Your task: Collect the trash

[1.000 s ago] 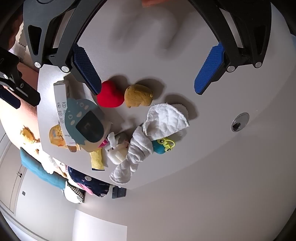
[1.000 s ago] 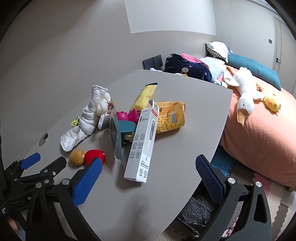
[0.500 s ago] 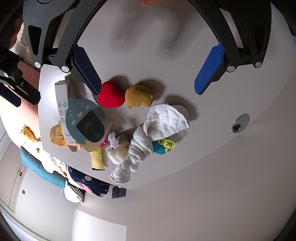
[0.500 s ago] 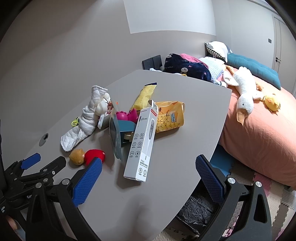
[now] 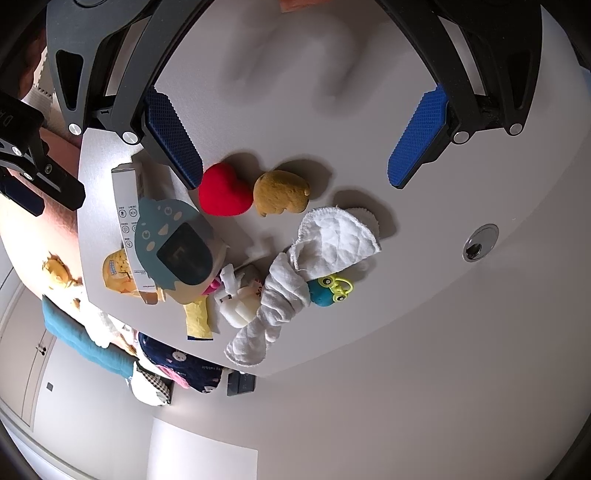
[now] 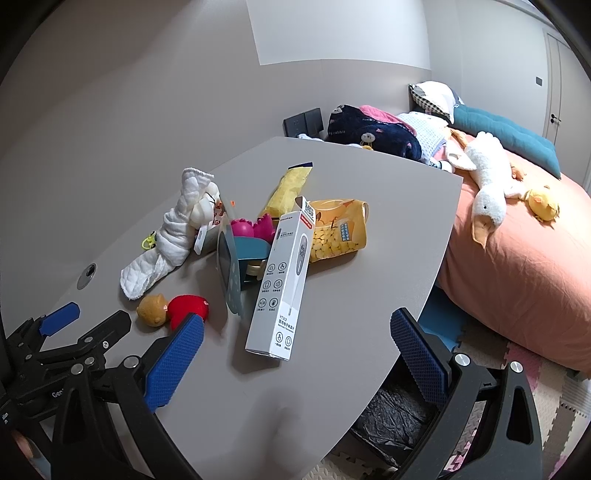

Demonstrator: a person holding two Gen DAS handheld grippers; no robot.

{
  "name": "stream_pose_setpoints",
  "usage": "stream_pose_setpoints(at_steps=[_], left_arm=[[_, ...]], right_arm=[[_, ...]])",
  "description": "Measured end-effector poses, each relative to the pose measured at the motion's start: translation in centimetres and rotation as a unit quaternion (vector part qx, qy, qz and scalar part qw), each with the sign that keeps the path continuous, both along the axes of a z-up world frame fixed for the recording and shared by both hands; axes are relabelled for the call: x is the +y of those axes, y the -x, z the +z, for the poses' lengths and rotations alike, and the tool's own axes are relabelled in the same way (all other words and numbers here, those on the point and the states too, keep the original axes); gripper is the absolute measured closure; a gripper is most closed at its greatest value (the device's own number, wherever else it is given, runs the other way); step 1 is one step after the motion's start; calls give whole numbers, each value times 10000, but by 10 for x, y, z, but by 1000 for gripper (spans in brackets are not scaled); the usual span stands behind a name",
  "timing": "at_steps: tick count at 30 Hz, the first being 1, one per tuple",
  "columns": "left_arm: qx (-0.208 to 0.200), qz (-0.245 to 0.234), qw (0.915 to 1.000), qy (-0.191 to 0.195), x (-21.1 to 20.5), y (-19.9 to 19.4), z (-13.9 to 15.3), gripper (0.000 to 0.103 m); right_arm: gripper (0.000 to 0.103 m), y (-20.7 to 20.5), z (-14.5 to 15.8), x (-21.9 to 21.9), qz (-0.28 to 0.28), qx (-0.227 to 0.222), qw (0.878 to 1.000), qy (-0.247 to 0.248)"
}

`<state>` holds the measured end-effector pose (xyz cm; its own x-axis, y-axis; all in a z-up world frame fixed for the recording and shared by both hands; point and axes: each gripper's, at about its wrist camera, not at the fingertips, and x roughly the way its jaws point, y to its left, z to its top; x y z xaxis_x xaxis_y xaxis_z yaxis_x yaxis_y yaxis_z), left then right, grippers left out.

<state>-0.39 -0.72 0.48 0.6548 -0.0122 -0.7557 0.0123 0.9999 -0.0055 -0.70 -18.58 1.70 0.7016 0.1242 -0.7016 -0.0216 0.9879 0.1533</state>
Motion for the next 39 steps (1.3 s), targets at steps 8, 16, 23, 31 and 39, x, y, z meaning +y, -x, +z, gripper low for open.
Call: stream_pose_setpoints(at_steps=[8,16,23,31,39], left_arm=[[11,5,10000,-7,0,0,0,6],[20,-3,10000,-38,0,0,-1,6],[28,-5,10000,-37,0,0,-1,6],[32,-1,10000,-46,0,0,-1,6],[73,73,9999,-72,3,-1,-5,6]], right_arm=[[2,0,0,0,-2,9,10000,5],[2,0,-1,0,-10,16,10000,9],[2,0,-1,0,1,17,10000,13],[2,1,-1,-1,-7,23,10000,16],[2,2,-5,-3,14,37,10000,19]])
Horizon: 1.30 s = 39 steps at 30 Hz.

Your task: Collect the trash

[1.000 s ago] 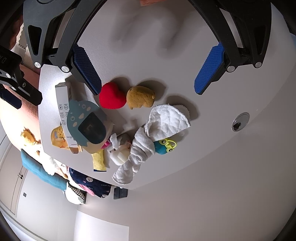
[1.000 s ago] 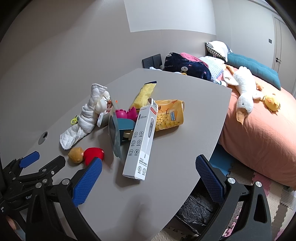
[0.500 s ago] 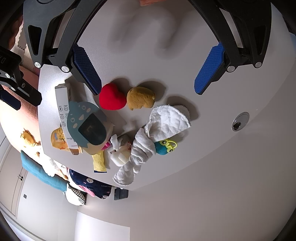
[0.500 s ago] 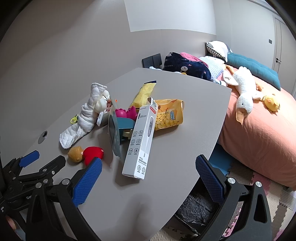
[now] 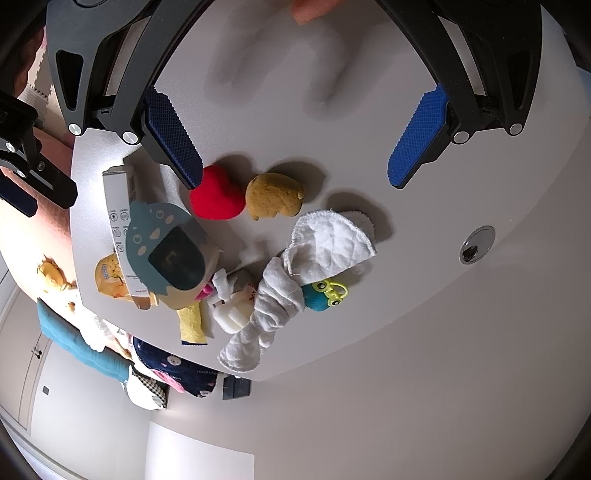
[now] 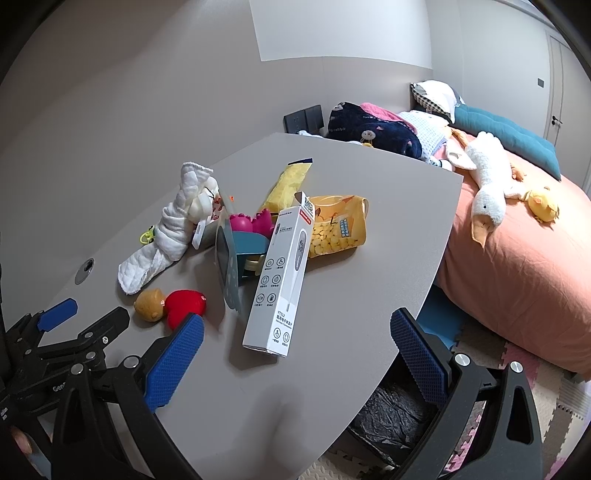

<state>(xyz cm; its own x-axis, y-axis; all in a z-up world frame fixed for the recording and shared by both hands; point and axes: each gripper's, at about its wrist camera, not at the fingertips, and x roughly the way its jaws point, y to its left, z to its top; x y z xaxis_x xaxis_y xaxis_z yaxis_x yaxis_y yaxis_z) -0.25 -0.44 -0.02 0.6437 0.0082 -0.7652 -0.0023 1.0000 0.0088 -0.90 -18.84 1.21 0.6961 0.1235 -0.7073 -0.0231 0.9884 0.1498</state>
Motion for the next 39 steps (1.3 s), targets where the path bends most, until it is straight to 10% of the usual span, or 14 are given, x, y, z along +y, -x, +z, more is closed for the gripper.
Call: stream_pose_setpoints(at_steps=[12,19,39], left_arm=[[224,11,9997,2,8,-15,-18,13],[407,57,9992,-18,12,-31,-30,18],[652,104,9976,186,32,-50,-41,34]], right_arm=[[2,-12,-11,3,160,186,9995,176],[23,-35,-29,-2,32,481,9988,65],[38,-93,-55,15,140,769,9969,-38]])
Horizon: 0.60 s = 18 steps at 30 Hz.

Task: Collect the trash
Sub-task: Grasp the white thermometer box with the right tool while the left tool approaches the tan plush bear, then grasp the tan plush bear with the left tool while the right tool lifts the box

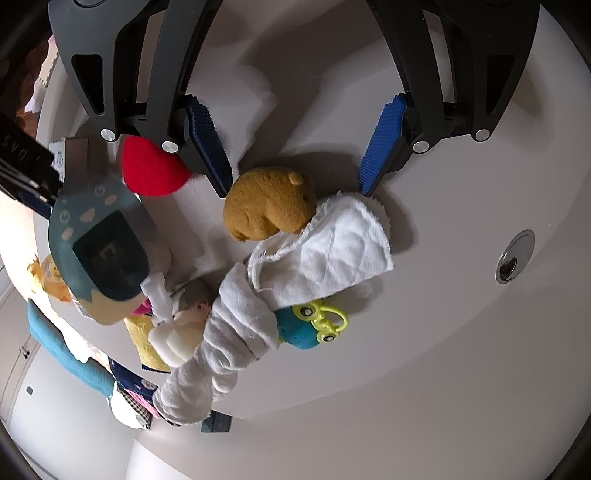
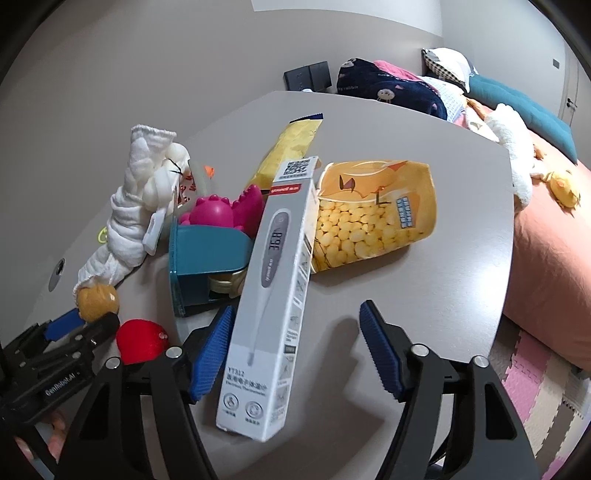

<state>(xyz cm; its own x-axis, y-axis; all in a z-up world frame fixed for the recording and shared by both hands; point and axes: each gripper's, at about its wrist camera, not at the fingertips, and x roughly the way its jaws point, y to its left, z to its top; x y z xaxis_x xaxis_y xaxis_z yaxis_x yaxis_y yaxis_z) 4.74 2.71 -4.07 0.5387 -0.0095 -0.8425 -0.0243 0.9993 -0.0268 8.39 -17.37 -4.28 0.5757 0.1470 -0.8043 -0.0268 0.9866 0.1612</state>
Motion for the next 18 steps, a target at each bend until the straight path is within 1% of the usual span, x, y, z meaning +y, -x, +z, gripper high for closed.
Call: stream_pose_setpoints(at_steps=[2,3,4,5,6,8,9,11,12,15,18], left_arm=[[28,-1,10000,42,4,-1,0,34],[41,-3,10000,89,6,1,0,32],[47,1,9999,132,8,0,1,31],[30,8,9999,115,8,0,2,31],[-11,10,10000,70,9,0,3,31],[-75,19,10000,17,9,-2,5,32],[-86,3,10000,29,9,-1,5,43],[1,-13,9999,141,11,-4,4,54],[-28,-1,9999,153,11,-3,4,58],[-46,-7,9997,229,12,1,5,59],[-138,-28,9997,185,9,14,8,60]], right_arm=[[42,-3,-2,1,16,7,10000,59],[47,-3,-2,2,27,5,9999,104],[57,-4,-2,3,45,0,9999,117],[63,-4,-2,3,58,-4,9999,113],[73,-5,-2,3,52,5,9999,86],[73,-5,-2,3,65,19,10000,63],[74,-3,-2,2,79,22,10000,54],[74,-2,-2,2,97,27,9999,-5],[74,-1,-2,1,100,22,9999,-27],[74,7,2,1,116,-12,9999,-60],[74,15,6,-1,118,-58,9999,-96]])
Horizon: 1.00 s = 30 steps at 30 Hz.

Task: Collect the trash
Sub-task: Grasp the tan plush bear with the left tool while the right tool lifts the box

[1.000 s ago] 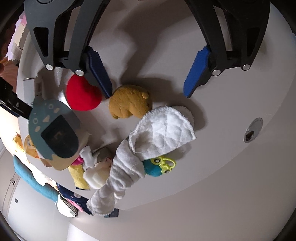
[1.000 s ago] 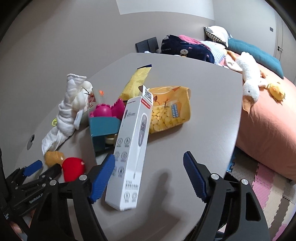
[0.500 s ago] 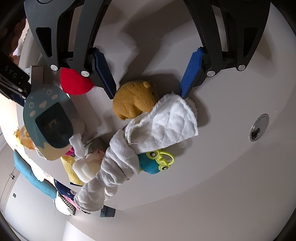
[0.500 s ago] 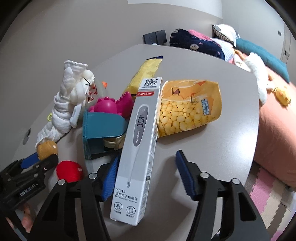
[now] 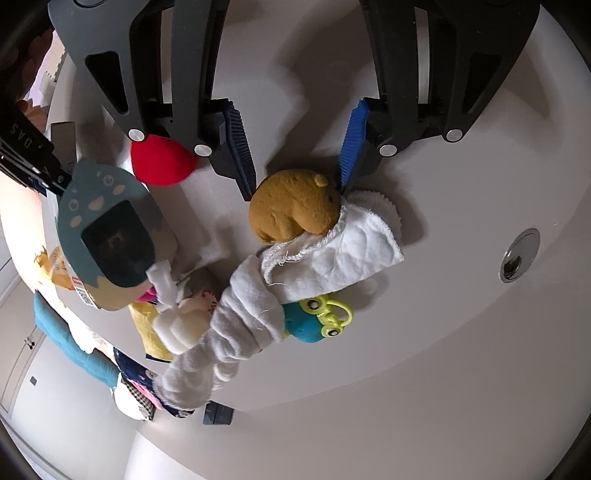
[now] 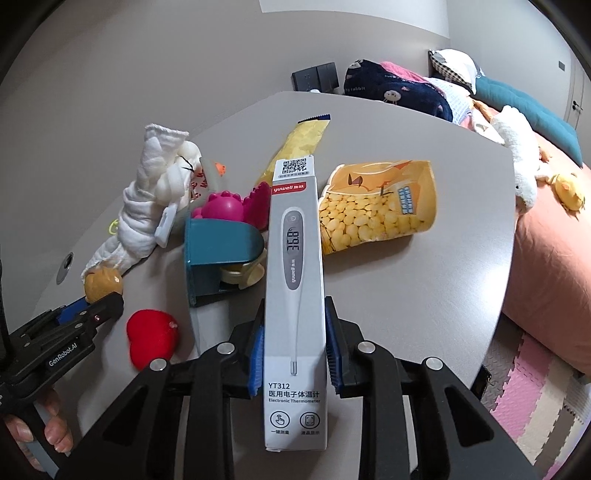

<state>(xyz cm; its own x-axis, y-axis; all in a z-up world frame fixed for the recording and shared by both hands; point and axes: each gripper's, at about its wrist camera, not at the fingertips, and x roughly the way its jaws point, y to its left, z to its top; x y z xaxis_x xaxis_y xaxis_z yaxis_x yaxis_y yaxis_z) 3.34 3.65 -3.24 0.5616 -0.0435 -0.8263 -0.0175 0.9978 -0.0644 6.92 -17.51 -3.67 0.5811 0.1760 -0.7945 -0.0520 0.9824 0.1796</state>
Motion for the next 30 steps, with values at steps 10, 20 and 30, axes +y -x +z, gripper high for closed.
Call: stream_pose_setpoints(at_steps=[10,20,30], left_arm=[[-416,-102,9991,-57,-21,27,24,61],[-488,-194,9985,151,-28,40,37,56],[-283,-245,9993,9,-39,33,20,40]], right_arm=[[74,25,17,-18,-65,-171,9998,-82],[74,45,33,-34,-178,-371,9990,-187],[74,52,33,-44,-258,-396,9987,-212]])
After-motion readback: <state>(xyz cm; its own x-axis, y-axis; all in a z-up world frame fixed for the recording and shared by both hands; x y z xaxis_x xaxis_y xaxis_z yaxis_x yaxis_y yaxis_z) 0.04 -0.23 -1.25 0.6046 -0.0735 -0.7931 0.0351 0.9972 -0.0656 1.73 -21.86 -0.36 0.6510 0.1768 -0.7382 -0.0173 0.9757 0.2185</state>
